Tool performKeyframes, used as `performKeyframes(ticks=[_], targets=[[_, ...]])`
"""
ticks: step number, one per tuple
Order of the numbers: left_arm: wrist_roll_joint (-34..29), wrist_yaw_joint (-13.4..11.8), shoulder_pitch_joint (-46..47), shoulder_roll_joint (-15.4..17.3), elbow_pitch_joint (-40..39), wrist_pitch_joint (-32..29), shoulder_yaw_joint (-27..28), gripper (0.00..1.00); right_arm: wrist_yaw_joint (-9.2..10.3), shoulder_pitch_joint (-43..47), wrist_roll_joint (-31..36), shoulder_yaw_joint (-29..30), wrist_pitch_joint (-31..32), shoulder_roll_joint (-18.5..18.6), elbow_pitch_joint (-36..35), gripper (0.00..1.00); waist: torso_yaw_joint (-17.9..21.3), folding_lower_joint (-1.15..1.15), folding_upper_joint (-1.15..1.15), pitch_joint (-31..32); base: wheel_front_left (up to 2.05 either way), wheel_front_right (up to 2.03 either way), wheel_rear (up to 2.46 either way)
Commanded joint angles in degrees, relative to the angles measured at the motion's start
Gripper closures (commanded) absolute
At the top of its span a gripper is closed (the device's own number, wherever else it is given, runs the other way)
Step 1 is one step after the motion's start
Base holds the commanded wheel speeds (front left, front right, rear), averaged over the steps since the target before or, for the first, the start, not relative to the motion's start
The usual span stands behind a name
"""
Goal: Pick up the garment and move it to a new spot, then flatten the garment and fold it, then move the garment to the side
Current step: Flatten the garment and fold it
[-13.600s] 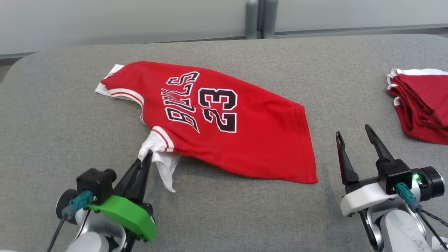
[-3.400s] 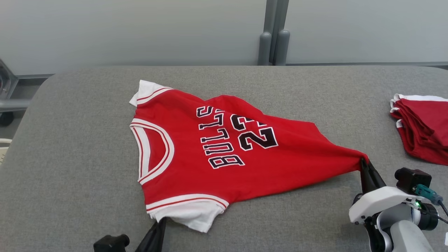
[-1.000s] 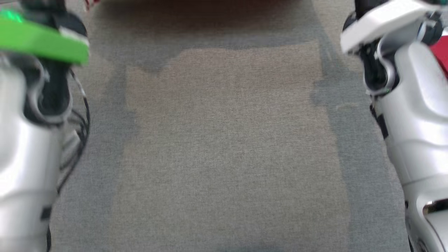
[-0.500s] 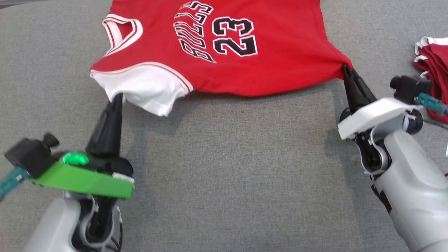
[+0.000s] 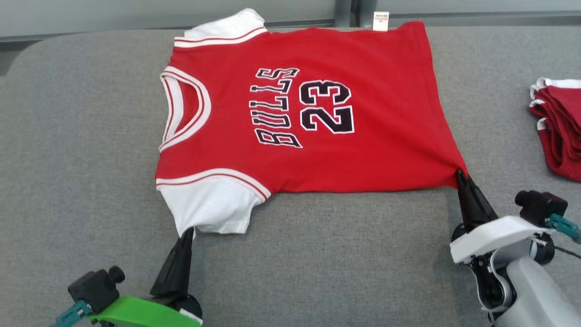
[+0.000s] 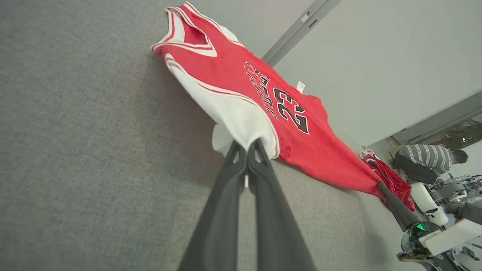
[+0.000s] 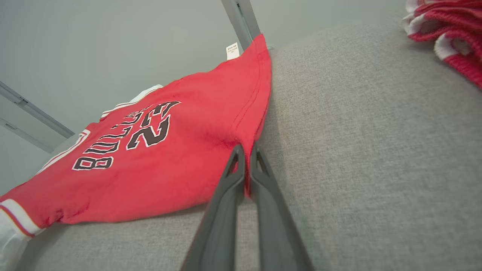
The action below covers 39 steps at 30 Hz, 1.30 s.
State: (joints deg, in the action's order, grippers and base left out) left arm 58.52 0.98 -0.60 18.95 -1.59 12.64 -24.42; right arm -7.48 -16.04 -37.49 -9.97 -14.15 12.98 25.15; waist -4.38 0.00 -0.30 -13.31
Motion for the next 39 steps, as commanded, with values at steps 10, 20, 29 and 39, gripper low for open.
performKeyframes(ticks=[10,20,29,39], targets=[[1.7,-0.25,-10.52,-0.46,1.45,1.16,-0.89,1.0,-0.02,12.88,3.26,5.66,3.39,-3.27,-6.77,1.0,-0.15,0.0,0.3,7.61,0.0,0.0,0.0],[3.35,-0.69,-16.48,1.18,-1.26,1.36,0.06,1.0,-0.02,21.42,5.48,8.56,7.71,-5.69,-14.33,1.0,0.45,0.0,0.3,9.74,0.0,0.0,0.0],[4.69,-0.73,-18.58,0.54,-1.14,1.52,0.22,1.0,-0.02,26.1,4.86,9.78,11.95,-8.2,-17.03,1.0,2.19,0.0,0.3,11.44,0.0,0.0,0.0],[5.18,0.62,-16.18,-0.25,-0.11,1.58,0.84,1.0,-0.02,24.33,3.13,10.53,15.49,-9.29,-14.99,1.0,2.35,0.0,0.3,11.6,0.0,0.0,0.0]])
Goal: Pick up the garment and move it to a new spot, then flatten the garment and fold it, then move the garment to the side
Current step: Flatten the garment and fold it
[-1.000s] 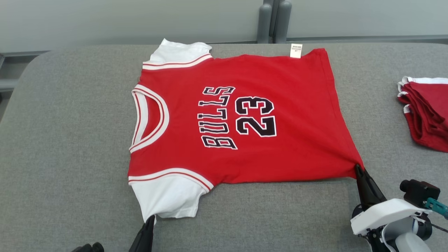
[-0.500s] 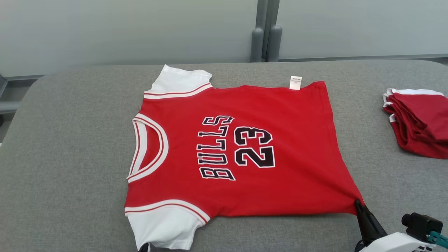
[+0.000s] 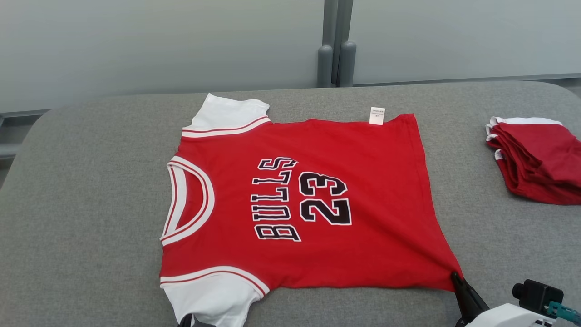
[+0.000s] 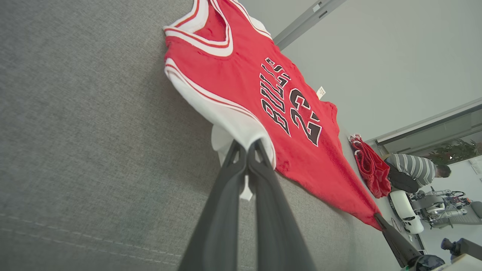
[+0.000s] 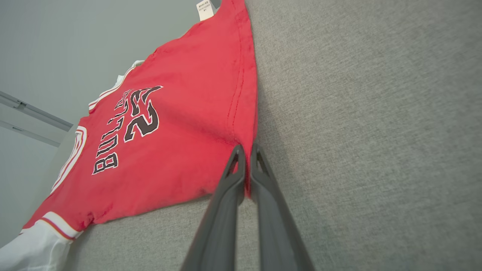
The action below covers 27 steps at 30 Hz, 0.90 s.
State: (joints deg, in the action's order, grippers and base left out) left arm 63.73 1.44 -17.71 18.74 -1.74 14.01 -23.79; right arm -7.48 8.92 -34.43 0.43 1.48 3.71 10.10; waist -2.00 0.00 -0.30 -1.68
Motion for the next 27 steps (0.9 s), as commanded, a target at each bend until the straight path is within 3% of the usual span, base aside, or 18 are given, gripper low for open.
performKeyframes(ticks=[1,15,27], targets=[[0.0,0.31,1.0,-0.11,0.1,0.21,0.36,1.0,-0.02,-0.72,-0.42,0.24,0.44,-0.1,0.12,1.0,-0.08,0.0,0.3,-0.11,0.0,0.0,0.0],[5.58,2.62,8.32,-2.55,-2.27,-2.1,2.21,1.0,-0.02,-3.65,-8.63,3.71,11.09,-0.7,-1.57,1.0,-0.32,0.0,0.3,-0.52,0.0,0.0,0.0],[6.06,3.73,21.76,-5.05,6.98,-2.6,3.44,1.0,-0.02,-10.13,-19.56,7.17,17.54,-0.72,2.91,1.0,-0.47,0.0,0.3,-1.14,0.0,0.0,0.0]])
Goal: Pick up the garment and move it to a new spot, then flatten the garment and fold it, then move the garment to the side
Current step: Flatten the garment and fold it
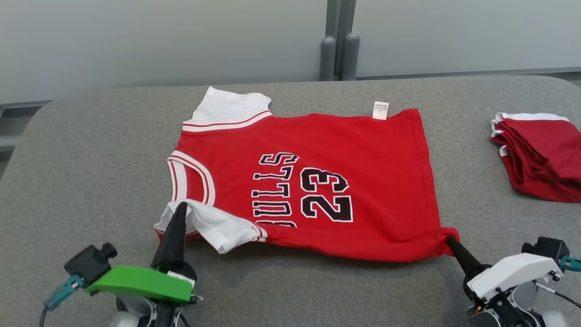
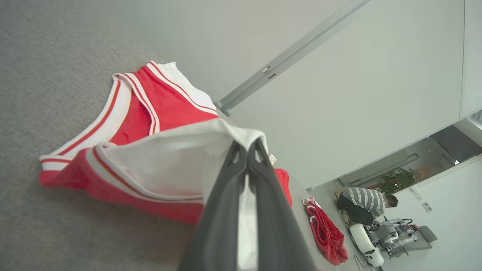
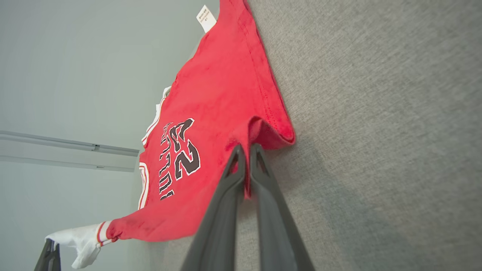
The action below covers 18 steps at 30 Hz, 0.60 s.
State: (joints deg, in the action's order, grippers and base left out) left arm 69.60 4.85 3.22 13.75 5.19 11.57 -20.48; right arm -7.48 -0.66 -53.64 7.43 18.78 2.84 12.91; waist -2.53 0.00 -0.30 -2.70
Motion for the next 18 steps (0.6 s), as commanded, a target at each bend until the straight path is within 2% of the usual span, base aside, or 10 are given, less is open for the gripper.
performKeyframes(ticks=[1,8,18], targets=[[0.07,0.5,2.11,-0.31,1.29,-0.23,0.04,1.0,-0.02,-1.34,-0.7,0.34,0.52,0.14,0.79,1.0,0.1,0.0,0.3,-0.3,0.0,0.0,0.0],[-0.66,1.83,11.81,-2.2,12.87,0.64,-0.09,1.0,-0.02,-9.9,-0.23,1.97,1.48,0.14,8.61,1.0,0.38,0.0,0.3,-2.38,0.0,0.0,0.0],[-1.0,2.64,19.6,-3.85,24.9,1.61,-1.63,1.0,-0.02,-19.39,1.26,1.47,0.17,0.14,19.09,1.0,0.38,0.0,0.3,-4.2,0.0,0.0,0.0]])
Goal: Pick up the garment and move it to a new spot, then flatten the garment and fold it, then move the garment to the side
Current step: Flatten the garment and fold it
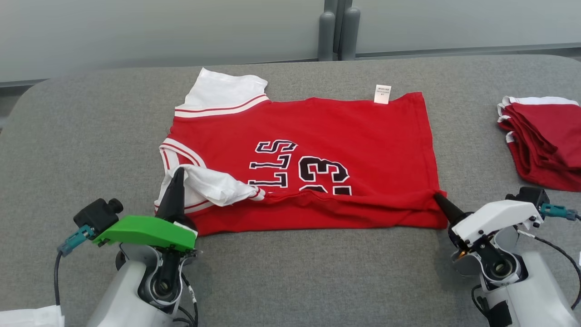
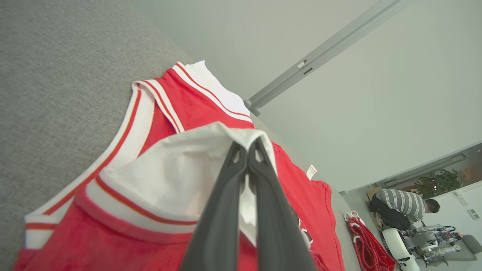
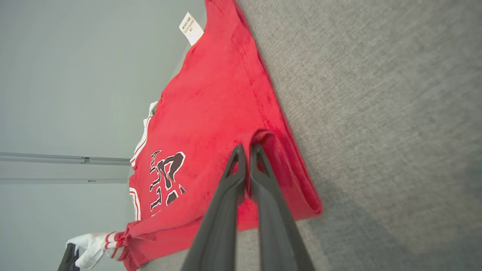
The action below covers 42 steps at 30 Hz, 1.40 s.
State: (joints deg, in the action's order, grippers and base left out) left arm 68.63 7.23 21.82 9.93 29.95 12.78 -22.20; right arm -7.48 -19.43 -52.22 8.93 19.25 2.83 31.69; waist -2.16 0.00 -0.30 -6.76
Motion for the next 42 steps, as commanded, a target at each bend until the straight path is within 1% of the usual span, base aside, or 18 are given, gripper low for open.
performKeyframes(ticks=[1,5,6,7,8,9,10,11,12,13,17,24,27,33,38,42], targets=[[-0.02,0.25,1.57,-0.04,0.89,0.48,-0.06,1.0,-0.02,-1.36,-0.39,-0.19,-0.53,0.17,1.07,1.0,0.03,0.0,0.3,-0.27,0.0,0.0,0.0],[-0.03,0.31,3.68,0.0,2.97,0.87,-1.03,1.0,-0.02,-4.62,-0.74,-0.38,-2.19,0.16,4.83,1.0,-0.08,0.0,0.3,-0.68,0.0,0.0,0.0],[-0.04,0.32,4.21,0.04,3.49,0.92,-1.22,1.0,-0.02,-5.43,-0.89,-0.44,-2.58,0.16,5.93,0.91,-0.13,0.0,0.3,-0.78,0.0,0.0,0.0],[0.19,0.32,4.71,-0.03,4.08,1.03,-1.3,1.0,-0.03,-6.12,-0.87,-0.58,-3.09,0.15,6.87,0.75,-0.19,0.0,0.3,-0.85,0.0,0.0,0.0],[0.27,0.32,5.33,-0.04,4.78,1.11,-1.37,1.0,-0.03,-6.9,-0.96,-0.87,-3.66,0.15,7.5,0.48,-0.26,0.0,0.3,-0.93,0.0,0.0,0.0],[0.32,0.32,5.83,-0.06,5.35,1.28,-1.39,1.0,-0.02,-7.51,-1.31,-1.17,-4.16,0.16,7.99,0.0,-0.31,0.0,0.3,-1.02,0.0,0.0,0.0],[0.35,0.32,6.29,-0.13,5.98,1.39,-1.45,0.86,-0.02,-8.05,-1.46,-1.55,-4.96,0.16,8.04,0.0,-0.35,0.0,0.3,-1.11,0.0,0.0,0.0],[0.18,0.33,6.7,-0.1,6.58,1.45,-1.54,0.61,-0.02,-8.35,-1.92,-1.79,-5.7,0.16,8.1,0.0,-0.37,0.0,0.3,-1.14,0.0,0.0,0.0],[-0.06,0.33,7.01,0.0,6.95,1.6,-1.57,0.04,-0.02,-8.6,-2.12,-2.12,-6.55,0.17,7.77,0.0,-0.36,0.0,0.3,-1.17,0.0,0.0,0.0],[-0.24,0.33,7.27,0.11,7.24,1.81,-1.53,0.0,-0.02,-8.83,-2.66,-2.44,-7.35,0.18,7.27,0.0,-0.34,0.0,0.3,-1.17,0.0,0.0,0.0],[-0.12,0.34,7.21,0.54,6.88,2.18,-1.2,0.0,-0.03,-8.48,-5.24,-3.72,-10.5,0.17,4.0,0.0,-0.19,0.0,0.3,-0.94,0.0,0.0,0.0],[-0.71,0.33,5.55,1.4,4.35,2.43,-1.74,0.0,-0.03,-5.1,-5.98,-5.23,-13.55,0.17,-2.01,0.0,-0.2,0.0,0.3,-0.13,0.0,0.0,0.0],[-1.03,0.33,4.41,1.93,2.61,2.44,-1.86,0.0,-0.03,-3.01,-4.07,-5.35,-15.16,0.18,-5.27,0.0,-0.3,0.0,0.3,0.38,0.0,0.0,0.0],[-2.24,0.33,0.48,3.71,-0.88,2.43,-2.09,0.0,-0.03,2.23,3.43,-4.98,-18.46,0.18,-11.9,0.0,-0.52,0.0,0.3,1.65,0.0,0.0,0.0],[-2.39,0.3,-4.27,5.53,-2.2,2.35,-2.45,0.0,-0.02,7.05,8.87,-4.98,-19.64,0.17,-16.56,0.0,-0.66,0.0,0.3,2.96,0.0,0.0,0.0],[-2.72,-1.25,-7.73,6.81,-1.9,1.9,-2.85,0.0,-0.02,10.55,11.34,-5.4,-20.14,0.17,-19.36,0.0,-0.71,0.0,0.3,3.68,0.0,0.0,0.0]])
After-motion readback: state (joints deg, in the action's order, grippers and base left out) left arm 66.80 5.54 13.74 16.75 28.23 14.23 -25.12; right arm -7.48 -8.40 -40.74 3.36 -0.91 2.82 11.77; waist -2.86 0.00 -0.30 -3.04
